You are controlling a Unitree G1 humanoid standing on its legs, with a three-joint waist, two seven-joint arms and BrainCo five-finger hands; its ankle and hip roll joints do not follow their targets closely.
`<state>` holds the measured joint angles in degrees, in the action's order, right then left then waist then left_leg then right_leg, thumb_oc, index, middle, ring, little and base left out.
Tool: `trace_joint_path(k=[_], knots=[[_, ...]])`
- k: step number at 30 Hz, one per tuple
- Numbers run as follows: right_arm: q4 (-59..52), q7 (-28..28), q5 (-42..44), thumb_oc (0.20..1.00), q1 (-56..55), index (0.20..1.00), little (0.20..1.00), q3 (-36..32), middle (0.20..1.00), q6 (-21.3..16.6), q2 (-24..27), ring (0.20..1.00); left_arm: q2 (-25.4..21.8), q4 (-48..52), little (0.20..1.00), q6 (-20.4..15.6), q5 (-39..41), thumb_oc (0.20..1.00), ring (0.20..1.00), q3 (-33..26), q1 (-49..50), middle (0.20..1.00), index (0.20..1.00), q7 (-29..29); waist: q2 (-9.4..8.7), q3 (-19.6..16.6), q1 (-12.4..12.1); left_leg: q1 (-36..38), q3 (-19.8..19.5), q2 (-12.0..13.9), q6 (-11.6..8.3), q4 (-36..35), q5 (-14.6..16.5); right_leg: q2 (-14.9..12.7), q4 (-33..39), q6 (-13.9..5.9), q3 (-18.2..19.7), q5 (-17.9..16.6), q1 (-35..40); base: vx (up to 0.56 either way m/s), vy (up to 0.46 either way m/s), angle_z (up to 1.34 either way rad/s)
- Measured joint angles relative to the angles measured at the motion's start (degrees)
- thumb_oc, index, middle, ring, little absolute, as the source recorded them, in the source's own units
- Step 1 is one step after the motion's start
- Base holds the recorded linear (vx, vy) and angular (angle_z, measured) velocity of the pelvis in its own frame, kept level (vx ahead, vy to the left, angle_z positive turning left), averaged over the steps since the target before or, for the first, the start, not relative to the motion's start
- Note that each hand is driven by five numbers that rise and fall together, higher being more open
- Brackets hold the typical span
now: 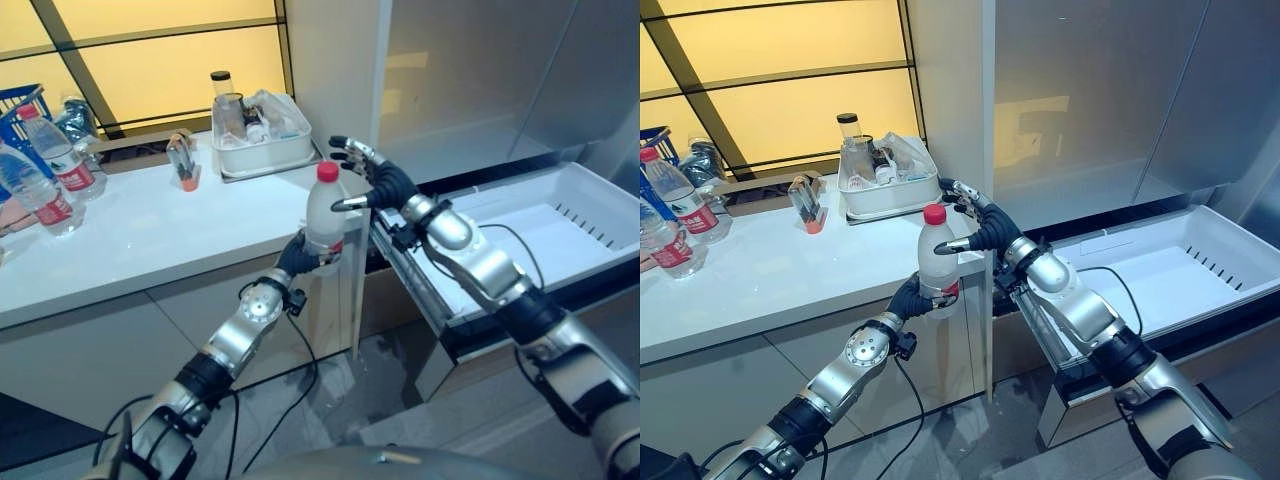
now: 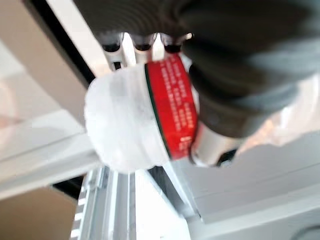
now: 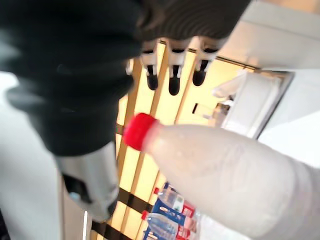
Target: Take the drinks into the refrigerator
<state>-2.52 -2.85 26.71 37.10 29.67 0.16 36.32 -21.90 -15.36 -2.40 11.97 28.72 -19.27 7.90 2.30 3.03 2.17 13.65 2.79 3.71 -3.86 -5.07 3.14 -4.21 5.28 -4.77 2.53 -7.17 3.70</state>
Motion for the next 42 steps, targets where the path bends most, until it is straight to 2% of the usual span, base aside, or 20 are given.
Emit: trace_joint_path(k=[3,8,12,18,26,31,35,42], knots=[[-2.2,-0.9,1.8,1.0,0.0,1.0,1.0,-1.0,1.0,-0.2,4.0,1.0,-0.9,0.0,0.2,0.0,0.0,0.2,0.2,-2.0,0.0,0.2,0.2,0.1,0.04,0.0,0.1,0.1,0.0,0.0,0.0,0.0,0.0,0.0,0.0,0.0,0.0,0.0,0.1,0.0,0.0,0.0],[-2.2,-1.9,3.3,1.0,0.0,1.0,1.0,-2.4,1.0,-0.4,7.7,1.0,-1.5,0.0,0.2,0.0,0.0,0.2,0.2,-3.0,0.0,0.2,0.2,0.2,0.04,0.0,0.2,0.6,0.1,0.1,0.0,0.0,0.0,0.1,0.0,0.0,0.0,0.0,0.2,0.0,0.0,0.0],[-1.9,-2.0,3.2,1.0,0.0,1.0,1.0,-2.2,1.0,-0.2,7.6,1.0,-1.6,0.1,0.2,0.0,0.0,0.2,0.2,-3.0,-0.1,0.2,0.2,0.2,0.05,0.0,0.4,0.6,0.1,0.1,0.0,0.0,0.0,0.1,0.0,0.0,0.1,0.0,0.2,0.0,0.0,0.0],[-0.4,-0.2,-3.7,1.0,2.0,1.0,1.0,-2.2,1.0,0.1,6.7,1.0,-1.6,0.5,0.2,0.0,-0.1,0.2,0.2,-2.8,-0.7,0.2,0.2,0.8,0.06,0.0,0.5,0.6,0.1,0.0,0.0,0.0,0.0,0.0,0.3,0.0,0.1,0.0,0.2,0.0,0.0,0.0],[9.9,3.0,-8.6,1.0,2.4,1.0,1.0,-3.0,1.0,0.2,5.3,1.0,-1.8,0.8,0.2,0.0,0.1,0.2,0.2,-2.8,-0.8,0.2,0.2,1.1,0.34,0.1,0.7,0.6,0.0,0.1,0.0,0.0,0.0,-0.1,0.3,0.0,0.0,0.0,0.2,0.0,0.0,0.0],[10.7,2.0,-9.3,1.0,2.4,1.0,1.0,-3.1,1.0,0.2,5.3,1.0,-1.8,1.7,0.2,0.0,1.5,0.2,0.2,-2.8,-0.8,0.2,0.2,-1.1,0.91,0.5,0.3,0.6,0.0,0.2,0.0,0.0,0.0,-0.1,0.3,0.01,-0.1,0.0,0.2,0.0,0.0,0.0],[15.4,-0.3,-9.2,1.0,2.4,1.0,1.0,-2.3,1.0,0.3,4.6,1.0,-1.6,3.7,0.2,0.0,7.2,0.2,0.2,-2.4,-0.8,0.2,0.2,-4.0,0.91,0.5,0.0,0.7,-0.2,0.1,0.0,0.0,0.0,0.0,0.3,0.01,-0.2,0.0,0.5,0.0,0.0,0.0],[19.5,-2.0,-6.5,1.0,2.4,1.0,1.0,-1.8,1.0,0.3,3.8,1.0,-1.6,5.1,0.2,0.0,9.6,0.2,0.2,-1.9,-0.8,0.2,0.2,-4.6,1.04,0.6,0.1,0.6,-0.3,0.1,0.0,0.0,0.0,-0.1,0.3,0.03,-0.4,0.1,0.7,0.0,0.0,0.0]])
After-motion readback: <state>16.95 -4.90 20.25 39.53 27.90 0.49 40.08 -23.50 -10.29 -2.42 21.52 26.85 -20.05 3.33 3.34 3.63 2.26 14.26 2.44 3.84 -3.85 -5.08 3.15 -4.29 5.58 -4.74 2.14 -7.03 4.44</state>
